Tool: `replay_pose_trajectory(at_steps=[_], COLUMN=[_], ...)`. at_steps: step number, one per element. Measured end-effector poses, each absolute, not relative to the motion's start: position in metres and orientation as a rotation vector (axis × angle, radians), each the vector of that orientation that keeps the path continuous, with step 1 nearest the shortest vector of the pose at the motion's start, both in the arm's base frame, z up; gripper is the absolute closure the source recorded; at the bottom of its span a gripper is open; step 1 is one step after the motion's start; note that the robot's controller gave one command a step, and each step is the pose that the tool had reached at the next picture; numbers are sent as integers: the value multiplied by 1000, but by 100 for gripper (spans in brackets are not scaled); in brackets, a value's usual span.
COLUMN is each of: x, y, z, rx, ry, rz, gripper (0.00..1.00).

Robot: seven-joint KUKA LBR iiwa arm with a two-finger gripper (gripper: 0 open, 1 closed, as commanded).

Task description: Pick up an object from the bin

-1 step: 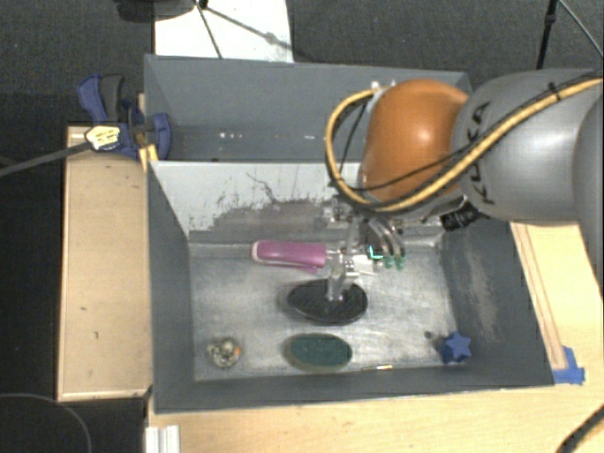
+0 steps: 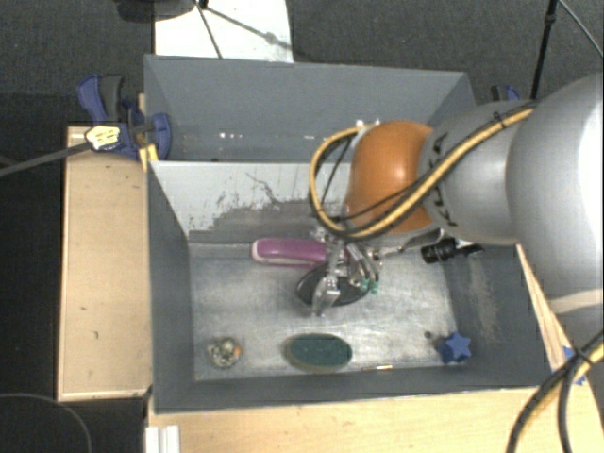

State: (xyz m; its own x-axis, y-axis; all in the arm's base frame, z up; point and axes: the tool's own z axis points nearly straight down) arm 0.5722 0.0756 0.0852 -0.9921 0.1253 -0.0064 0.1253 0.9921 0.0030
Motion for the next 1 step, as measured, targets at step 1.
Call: replay_pose_trajectory(at_steps=[1], x=[571], y=[75], z=[83], rx=[202], ry=[3132], rz=[3], gripper=[100])
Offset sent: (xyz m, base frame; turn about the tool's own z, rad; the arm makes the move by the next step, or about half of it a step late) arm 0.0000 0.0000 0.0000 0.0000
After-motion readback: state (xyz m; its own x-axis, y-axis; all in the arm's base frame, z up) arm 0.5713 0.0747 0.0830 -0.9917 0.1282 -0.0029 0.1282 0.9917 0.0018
